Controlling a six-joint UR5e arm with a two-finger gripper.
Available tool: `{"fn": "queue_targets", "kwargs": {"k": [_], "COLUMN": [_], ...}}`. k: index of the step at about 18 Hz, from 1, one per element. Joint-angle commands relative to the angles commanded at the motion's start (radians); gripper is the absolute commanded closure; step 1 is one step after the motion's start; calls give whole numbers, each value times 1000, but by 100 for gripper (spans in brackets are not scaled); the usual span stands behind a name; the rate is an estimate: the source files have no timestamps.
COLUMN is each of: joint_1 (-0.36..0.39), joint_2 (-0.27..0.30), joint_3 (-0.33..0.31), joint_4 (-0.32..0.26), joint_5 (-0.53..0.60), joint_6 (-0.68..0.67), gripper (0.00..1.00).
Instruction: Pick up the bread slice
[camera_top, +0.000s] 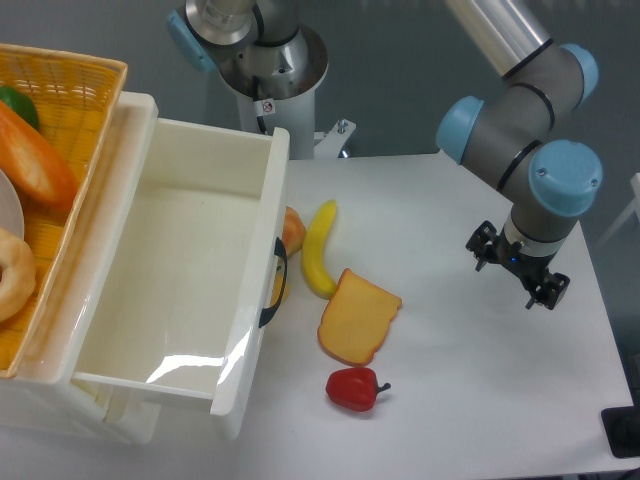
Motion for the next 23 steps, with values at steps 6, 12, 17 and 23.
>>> {"fn": "queue_targets", "kwargs": {"k": [6, 12, 17, 23], "joint_1": [-5, -9, -48, -144], "joint_2": [29, 55, 87, 124], "joint_3": [-50, -121, -169, -229], "joint_4": [5, 48, 43, 41], "joint_5": [-12, -118, -115, -121], "joint_6": [-28, -57, -150, -311], "gripper": [0, 0, 0, 0]}}
